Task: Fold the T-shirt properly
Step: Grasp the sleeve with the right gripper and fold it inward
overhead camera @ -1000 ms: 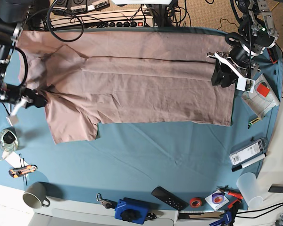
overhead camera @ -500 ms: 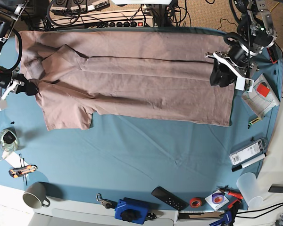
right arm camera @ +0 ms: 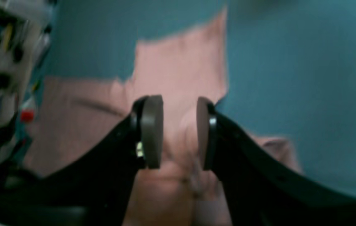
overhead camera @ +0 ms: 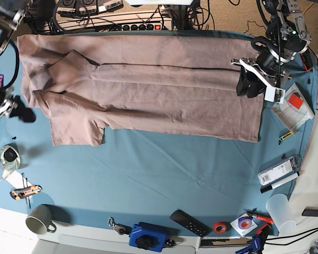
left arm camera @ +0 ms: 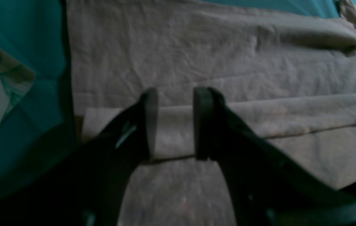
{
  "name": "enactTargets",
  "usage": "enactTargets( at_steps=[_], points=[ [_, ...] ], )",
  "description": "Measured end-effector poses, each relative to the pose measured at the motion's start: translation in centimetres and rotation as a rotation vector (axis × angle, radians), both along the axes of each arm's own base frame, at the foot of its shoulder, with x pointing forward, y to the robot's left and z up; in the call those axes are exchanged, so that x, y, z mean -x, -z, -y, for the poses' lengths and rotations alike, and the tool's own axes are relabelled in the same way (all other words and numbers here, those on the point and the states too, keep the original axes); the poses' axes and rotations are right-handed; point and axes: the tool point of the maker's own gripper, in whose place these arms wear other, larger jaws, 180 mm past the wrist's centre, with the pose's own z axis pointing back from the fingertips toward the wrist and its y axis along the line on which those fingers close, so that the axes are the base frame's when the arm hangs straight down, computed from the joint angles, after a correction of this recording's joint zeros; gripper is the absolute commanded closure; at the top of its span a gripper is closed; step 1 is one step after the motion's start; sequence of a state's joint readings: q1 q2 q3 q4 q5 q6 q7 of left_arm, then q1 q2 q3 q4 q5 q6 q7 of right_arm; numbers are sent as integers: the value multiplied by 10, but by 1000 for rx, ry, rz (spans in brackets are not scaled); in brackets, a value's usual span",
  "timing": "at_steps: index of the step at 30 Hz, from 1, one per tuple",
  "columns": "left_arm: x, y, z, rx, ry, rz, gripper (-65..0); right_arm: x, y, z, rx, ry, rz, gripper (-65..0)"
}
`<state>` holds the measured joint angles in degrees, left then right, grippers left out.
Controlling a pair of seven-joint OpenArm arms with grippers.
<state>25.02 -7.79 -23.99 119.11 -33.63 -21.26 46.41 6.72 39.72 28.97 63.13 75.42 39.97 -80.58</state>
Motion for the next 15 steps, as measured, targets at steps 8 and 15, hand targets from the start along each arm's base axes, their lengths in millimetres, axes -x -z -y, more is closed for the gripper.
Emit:
enactTargets(
  at_steps=[8, 15],
  points=[
    [-2, -1, 0, 0, -1, 5, -205, -42, 1, 23, 246, 81, 34, -190],
    [-1, -1, 0, -1, -1, 4, -205, -50, 65, -8, 233, 41, -87, -190]
  ],
)
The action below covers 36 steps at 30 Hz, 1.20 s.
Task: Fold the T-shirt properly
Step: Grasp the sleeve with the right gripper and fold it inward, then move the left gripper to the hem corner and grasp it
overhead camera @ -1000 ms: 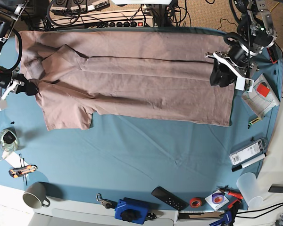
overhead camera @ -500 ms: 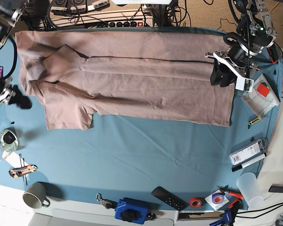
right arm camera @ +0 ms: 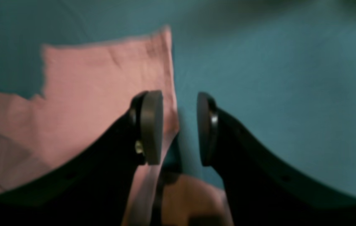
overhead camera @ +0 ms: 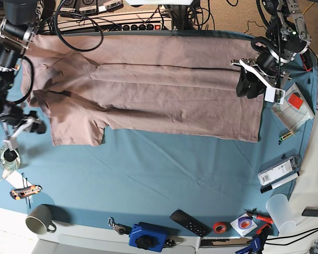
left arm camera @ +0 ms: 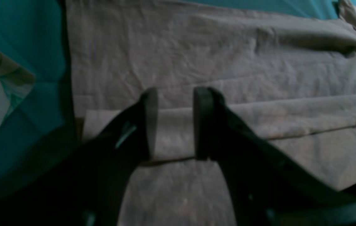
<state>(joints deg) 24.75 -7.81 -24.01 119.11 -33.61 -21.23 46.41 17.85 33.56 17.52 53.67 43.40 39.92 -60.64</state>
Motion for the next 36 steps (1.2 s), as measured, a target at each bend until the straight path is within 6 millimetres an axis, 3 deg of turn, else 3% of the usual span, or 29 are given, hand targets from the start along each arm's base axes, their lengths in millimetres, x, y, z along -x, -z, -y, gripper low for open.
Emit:
enactTargets(
  at_steps=[2, 7, 16, 20, 24, 28, 32, 36],
  points=[
    [0, 0, 0, 0, 0, 0, -205, 0, 16, -4, -30, 18, -37, -190],
    [0, 0, 0, 0, 0, 0, -205, -19, 23, -7, -117, 88, -16, -190],
    [-3, -2, 0, 1, 0, 8, -205, -21, 31, -50, -232, 21, -73, -190],
    [-22, -15, -3, -25, -4, 67, -205, -17, 31, -64, -296, 3, -88, -190],
    [-39, -23, -6, -36, -10, 107, -205, -15, 33, -64, -305, 6, -88, -190],
    [-58, -8, -15, -42, 15, 85, -205, -14, 33, -64, -305, 4, -91, -190],
    [-83, 10, -38, -60, 21, 46, -205, -14, 33, -65, -307, 4, -89, -190],
    [-107, 17, -51, -10, 7, 21, -205, -14, 32, -65, -322, 6, -86, -190]
  ],
)
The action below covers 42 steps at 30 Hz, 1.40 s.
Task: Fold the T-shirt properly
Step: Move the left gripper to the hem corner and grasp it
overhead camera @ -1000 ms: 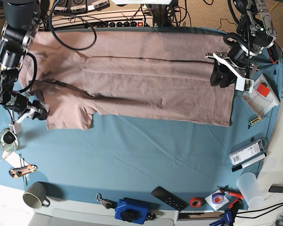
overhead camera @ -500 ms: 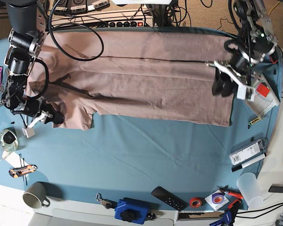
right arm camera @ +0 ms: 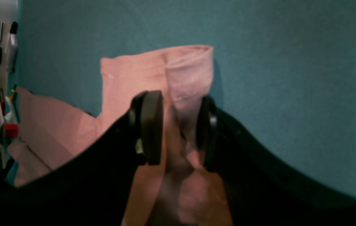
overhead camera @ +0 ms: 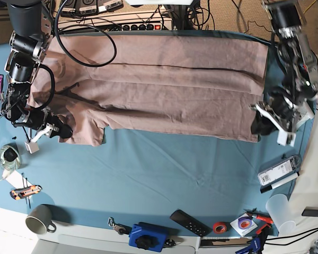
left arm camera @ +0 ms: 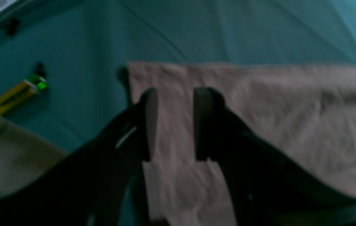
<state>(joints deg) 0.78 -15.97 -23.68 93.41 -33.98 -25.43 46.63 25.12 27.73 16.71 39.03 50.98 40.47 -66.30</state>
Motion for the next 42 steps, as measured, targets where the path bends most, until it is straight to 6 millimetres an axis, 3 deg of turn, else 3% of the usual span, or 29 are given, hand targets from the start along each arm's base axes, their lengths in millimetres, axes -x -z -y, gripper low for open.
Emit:
enactTargets(
  at_steps=[3, 9, 14, 28, 34, 39, 42],
  points=[
    [-11, 14, 1, 17, 8, -52, -205, 0, 0, 0, 0, -2, -1, -190],
    [-22, 53, 21, -7, 86, -172, -205, 1, 0, -1, -1, -5, -4, -190],
    [-34, 59, 10, -31, 14, -197, -205, 1, 0, -1, 0, -7, -7, -190],
    [-34, 68, -12, -156, -39, -237, -205, 2, 0, -1, -1, -8, -7, -190],
    [-32, 69, -44, -232, -151, -280, -205, 1, 0, -1, -3, -8, -7, -190],
    [-31, 70, -48, -245, -178, -290, -205, 2, 0, -1, -4, -9, -7, -190],
    [-28, 70, -38, -196, -131, -314, -204, 2, 0, -1, -3, -9, -8, -190]
  ],
)
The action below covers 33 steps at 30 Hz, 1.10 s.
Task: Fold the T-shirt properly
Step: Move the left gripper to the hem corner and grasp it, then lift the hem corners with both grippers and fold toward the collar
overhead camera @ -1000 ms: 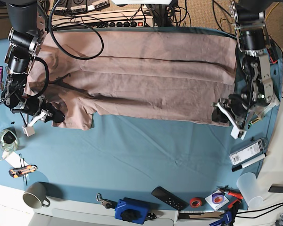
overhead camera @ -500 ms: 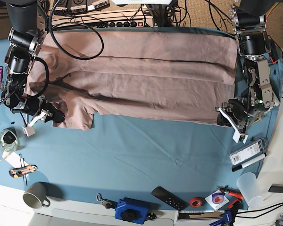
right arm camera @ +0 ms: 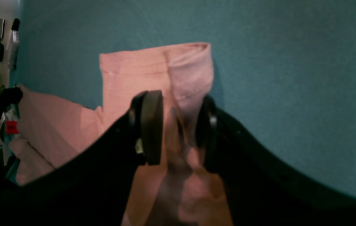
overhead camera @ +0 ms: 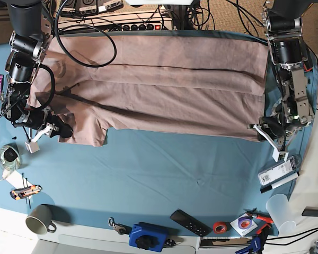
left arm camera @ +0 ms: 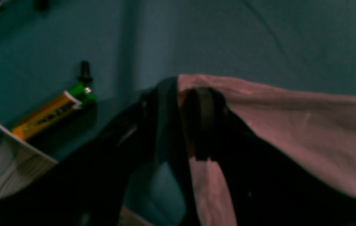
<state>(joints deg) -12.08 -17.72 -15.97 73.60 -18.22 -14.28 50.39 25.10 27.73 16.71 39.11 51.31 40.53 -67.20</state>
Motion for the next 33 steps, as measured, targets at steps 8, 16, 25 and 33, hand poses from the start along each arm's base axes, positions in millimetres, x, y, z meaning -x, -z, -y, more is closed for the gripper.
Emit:
enactTargets(
  at_steps=[8, 16, 25, 33],
  points=[
    [12, -5, 44, 263, 107, -12, -179, 0, 0, 0, 0, 0, 0, -190],
    [10, -6, 51, 301, 100, 16, -10, 3, 4, 1, 10, 0, -14, 0],
    [8, -7, 51, 296, 95, -4, 0, -3, -4, 1, 67, -25, 20, 0],
    [18, -17, 57, 269, 127, -69, 0, -21, -43, 1, 159, -74, 134, 0]
  ],
)
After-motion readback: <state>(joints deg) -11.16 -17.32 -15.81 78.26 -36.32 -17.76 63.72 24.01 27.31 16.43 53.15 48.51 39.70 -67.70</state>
